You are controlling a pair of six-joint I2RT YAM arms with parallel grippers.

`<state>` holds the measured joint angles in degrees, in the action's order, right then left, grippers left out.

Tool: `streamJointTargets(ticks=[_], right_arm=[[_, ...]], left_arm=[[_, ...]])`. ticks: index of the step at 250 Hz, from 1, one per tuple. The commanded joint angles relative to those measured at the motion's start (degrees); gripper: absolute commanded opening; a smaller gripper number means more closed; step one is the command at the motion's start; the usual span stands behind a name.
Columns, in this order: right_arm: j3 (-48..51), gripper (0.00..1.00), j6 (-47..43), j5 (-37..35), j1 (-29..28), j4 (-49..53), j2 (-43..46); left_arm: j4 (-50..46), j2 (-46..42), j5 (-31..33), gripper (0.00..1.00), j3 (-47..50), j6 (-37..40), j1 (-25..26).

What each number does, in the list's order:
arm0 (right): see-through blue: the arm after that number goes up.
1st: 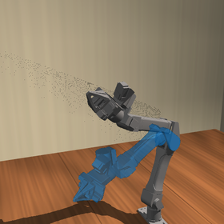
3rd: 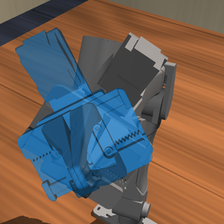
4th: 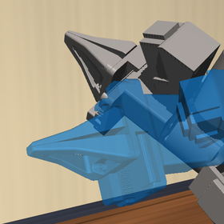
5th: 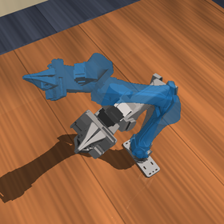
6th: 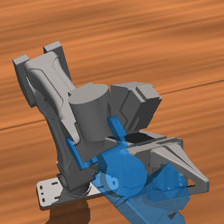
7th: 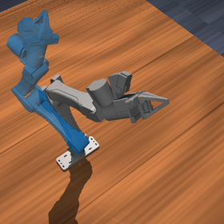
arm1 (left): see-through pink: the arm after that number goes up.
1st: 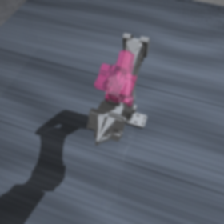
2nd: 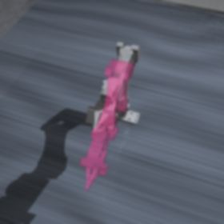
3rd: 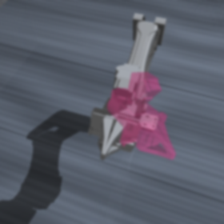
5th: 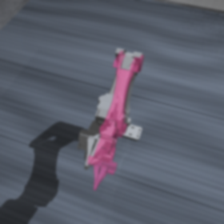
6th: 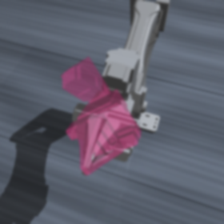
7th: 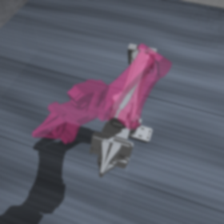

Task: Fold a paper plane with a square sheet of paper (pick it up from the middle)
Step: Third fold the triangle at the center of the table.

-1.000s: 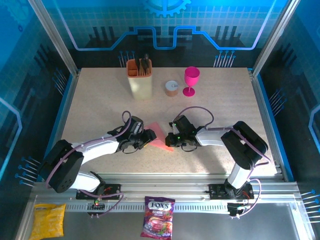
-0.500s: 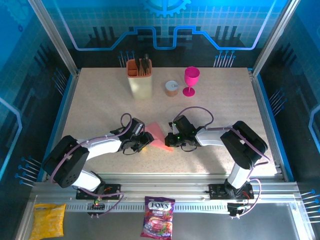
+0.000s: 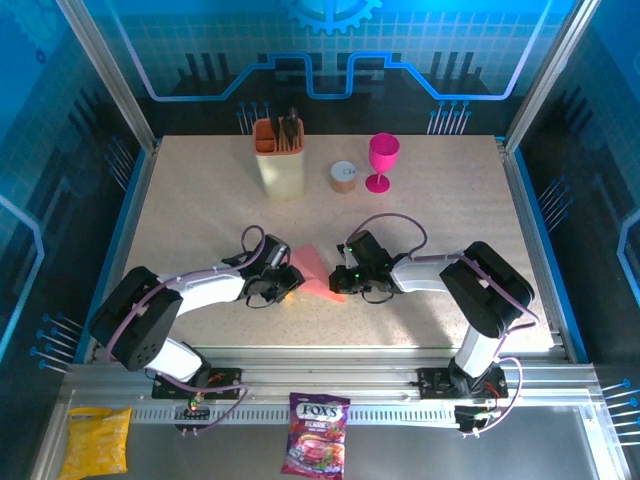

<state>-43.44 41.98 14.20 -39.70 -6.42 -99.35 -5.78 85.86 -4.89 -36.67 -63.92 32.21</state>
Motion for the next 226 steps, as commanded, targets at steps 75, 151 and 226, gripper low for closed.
streamJointTargets(ticks=[75, 151, 226], right_arm=[[2.40, 0.00, 0.30, -0.49, -0.02, 2.38, -2.86], [2.42, 0.00, 0.30, -0.37, -0.02, 2.20, -3.31], [2.33, 0.00, 0.30, -0.28, -0.02, 2.20, -3.48]], left_arm=[[2.70, 1.57, 1.12, 0.37, -3.48, 2.22, -1.03], [3.23, -0.12, 1.12, 0.29, -0.45, 1.83, -1.09], [4.51, -0.75, 1.11, 0.26, 3.26, 1.17, -1.09]])
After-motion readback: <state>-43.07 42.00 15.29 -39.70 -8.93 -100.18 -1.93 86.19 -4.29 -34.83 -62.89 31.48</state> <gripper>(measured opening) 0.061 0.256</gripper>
